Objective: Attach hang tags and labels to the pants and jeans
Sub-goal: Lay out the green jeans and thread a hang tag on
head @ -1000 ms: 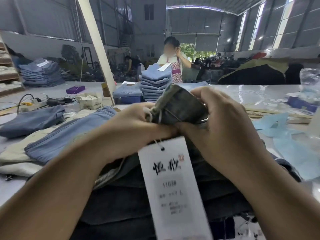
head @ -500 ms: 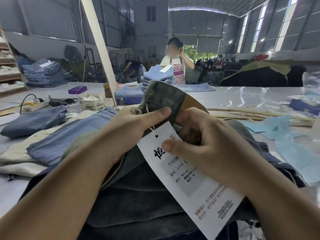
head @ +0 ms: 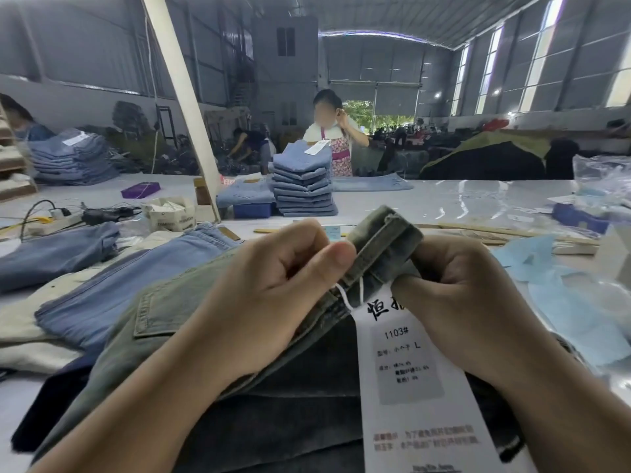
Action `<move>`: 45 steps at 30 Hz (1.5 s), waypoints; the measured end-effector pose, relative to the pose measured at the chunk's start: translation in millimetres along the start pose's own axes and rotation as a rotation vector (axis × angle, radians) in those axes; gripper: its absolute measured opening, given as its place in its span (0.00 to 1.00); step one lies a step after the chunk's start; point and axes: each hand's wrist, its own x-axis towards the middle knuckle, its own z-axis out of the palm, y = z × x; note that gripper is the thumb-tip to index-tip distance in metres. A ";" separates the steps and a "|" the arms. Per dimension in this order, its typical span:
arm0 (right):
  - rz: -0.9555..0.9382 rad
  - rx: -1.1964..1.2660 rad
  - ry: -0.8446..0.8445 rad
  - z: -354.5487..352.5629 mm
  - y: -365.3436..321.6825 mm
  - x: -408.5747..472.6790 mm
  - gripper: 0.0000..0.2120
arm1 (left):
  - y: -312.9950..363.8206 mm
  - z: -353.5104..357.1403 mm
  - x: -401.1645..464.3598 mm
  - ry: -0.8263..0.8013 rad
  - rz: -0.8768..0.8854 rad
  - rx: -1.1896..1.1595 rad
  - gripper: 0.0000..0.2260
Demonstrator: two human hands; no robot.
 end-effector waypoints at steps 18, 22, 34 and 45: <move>-0.252 -0.155 0.016 9.3 -39.1 2.7 0.07 | 4.9 -1.8 4.9 0.231 0.053 0.175 0.11; -0.180 -0.169 0.000 16.5 -35.8 13.3 0.09 | 2.3 -3.1 10.7 0.214 -0.127 -0.195 0.10; -0.146 -0.228 0.109 28.7 -33.7 28.0 0.12 | -7.3 -4.7 30.9 0.070 -0.214 -0.502 0.10; -0.139 -0.219 0.062 37.8 -23.9 35.2 0.10 | -14.7 4.8 30.1 0.021 -0.236 -0.628 0.23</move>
